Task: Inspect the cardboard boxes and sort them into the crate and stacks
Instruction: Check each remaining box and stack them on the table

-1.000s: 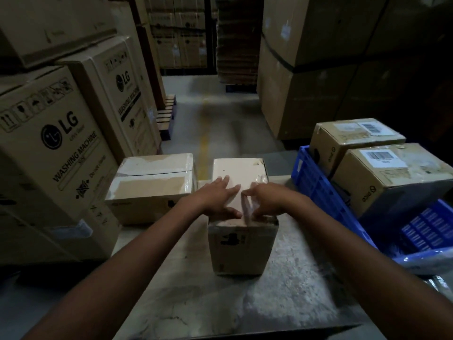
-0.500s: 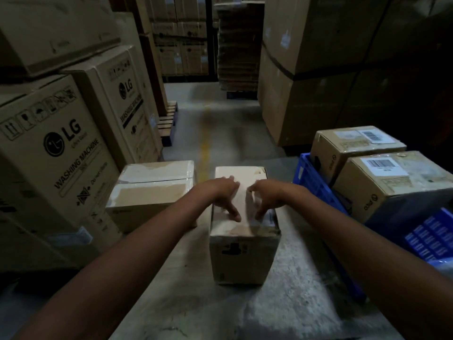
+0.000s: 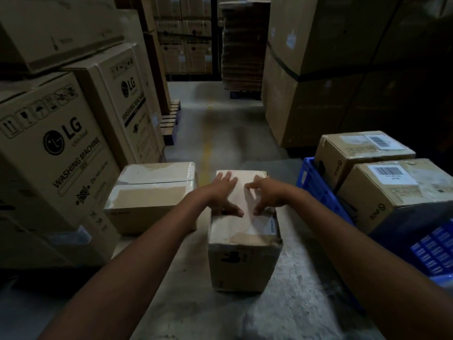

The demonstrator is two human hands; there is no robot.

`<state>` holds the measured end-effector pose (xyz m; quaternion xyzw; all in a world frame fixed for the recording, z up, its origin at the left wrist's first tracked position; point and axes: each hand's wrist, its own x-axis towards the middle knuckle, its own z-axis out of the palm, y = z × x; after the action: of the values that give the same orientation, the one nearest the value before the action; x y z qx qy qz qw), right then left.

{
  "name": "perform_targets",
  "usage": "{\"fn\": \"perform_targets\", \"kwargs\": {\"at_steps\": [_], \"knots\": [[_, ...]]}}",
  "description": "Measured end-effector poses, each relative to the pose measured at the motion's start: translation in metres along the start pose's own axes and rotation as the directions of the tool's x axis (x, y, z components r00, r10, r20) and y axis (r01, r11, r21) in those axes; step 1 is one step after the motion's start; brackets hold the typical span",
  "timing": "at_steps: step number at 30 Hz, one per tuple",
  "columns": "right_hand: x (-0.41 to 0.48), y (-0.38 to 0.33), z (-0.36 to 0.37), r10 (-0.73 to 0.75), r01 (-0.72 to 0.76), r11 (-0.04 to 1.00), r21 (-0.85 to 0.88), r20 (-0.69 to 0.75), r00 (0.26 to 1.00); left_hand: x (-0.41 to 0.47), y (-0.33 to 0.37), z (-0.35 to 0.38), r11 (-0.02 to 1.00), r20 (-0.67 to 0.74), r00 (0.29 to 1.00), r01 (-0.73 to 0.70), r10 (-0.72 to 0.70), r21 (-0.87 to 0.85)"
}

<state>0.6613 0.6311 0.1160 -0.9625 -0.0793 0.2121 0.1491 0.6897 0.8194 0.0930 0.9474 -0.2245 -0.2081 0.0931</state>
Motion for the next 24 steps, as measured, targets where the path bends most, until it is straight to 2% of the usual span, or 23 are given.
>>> {"fn": "perform_targets", "kwargs": {"at_steps": [2, 5, 6, 8, 9, 10, 11, 12, 13, 16, 20, 21, 22, 24], "knots": [[-0.010, 0.009, 0.023, -0.023, 0.032, 0.980, 0.198, -0.048, 0.999, -0.005, -0.007, 0.018, 0.992, -0.116, 0.993, -0.039, 0.025, -0.120], [-0.030, 0.011, 0.075, 0.067, 0.118, 0.865, 0.488, -0.346, 0.936, -0.014, -0.002, 0.047, 0.913, -0.367, 0.928, -0.086, -0.073, -0.399], [-0.037, 0.008, 0.086, 0.142, 0.149, 0.793, 0.591, -0.416, 0.898, -0.016, 0.002, 0.052, 0.869, -0.411, 0.903, -0.102, -0.123, -0.484], [-0.045, 0.006, 0.096, 0.289, 0.181, 0.560, 0.808, -0.396, 0.871, -0.015, 0.004, 0.061, 0.740, -0.402, 0.887, -0.110, -0.228, -0.664], [-0.049, 0.005, 0.096, 0.350, 0.163, 0.412, 0.896, -0.321, 0.880, -0.016, 0.003, 0.064, 0.589, -0.331, 0.897, -0.102, -0.294, -0.801], [-0.055, 0.003, 0.094, 0.388, 0.128, 0.274, 0.953, -0.231, 0.892, -0.017, 0.003, 0.068, 0.359, -0.232, 0.910, -0.102, -0.342, -0.928], [-0.062, 0.001, 0.094, 0.393, 0.102, 0.170, 0.980, -0.162, 0.905, -0.022, 0.003, 0.073, 0.107, -0.130, 0.930, -0.098, -0.343, -0.989], [-0.069, -0.001, 0.094, 0.384, 0.087, 0.130, 0.988, -0.131, 0.914, -0.030, 0.006, 0.076, -0.074, -0.044, 0.942, -0.072, -0.333, -0.995], [-0.074, -0.004, 0.096, 0.369, 0.085, 0.145, 0.986, -0.134, 0.920, -0.036, 0.006, 0.080, -0.160, 0.014, 0.948, -0.039, -0.317, -0.986], [-0.084, -0.006, 0.106, 0.312, 0.170, 0.229, 0.958, -0.238, 0.920, -0.052, 0.002, 0.095, -0.217, 0.055, 0.965, -0.003, -0.257, -0.976], [-0.090, -0.011, 0.112, 0.290, 0.300, 0.260, 0.918, -0.370, 0.882, -0.074, 0.001, 0.098, -0.325, -0.029, 0.969, -0.109, -0.244, -0.939], [-0.090, -0.011, 0.114, 0.311, 0.327, 0.254, 0.910, -0.398, 0.863, -0.079, 0.000, 0.100, -0.353, -0.065, 0.968, -0.151, -0.244, -0.923], [-0.089, -0.011, 0.117, 0.349, 0.328, 0.204, 0.922, -0.382, 0.856, -0.084, -0.001, 0.103, -0.389, -0.083, 0.963, -0.182, -0.256, -0.903], [-0.087, -0.010, 0.121, 0.442, 0.269, 0.078, 0.960, -0.275, 0.854, -0.092, -0.004, 0.110, -0.437, -0.053, 0.949, -0.192, -0.311, -0.879]]}}
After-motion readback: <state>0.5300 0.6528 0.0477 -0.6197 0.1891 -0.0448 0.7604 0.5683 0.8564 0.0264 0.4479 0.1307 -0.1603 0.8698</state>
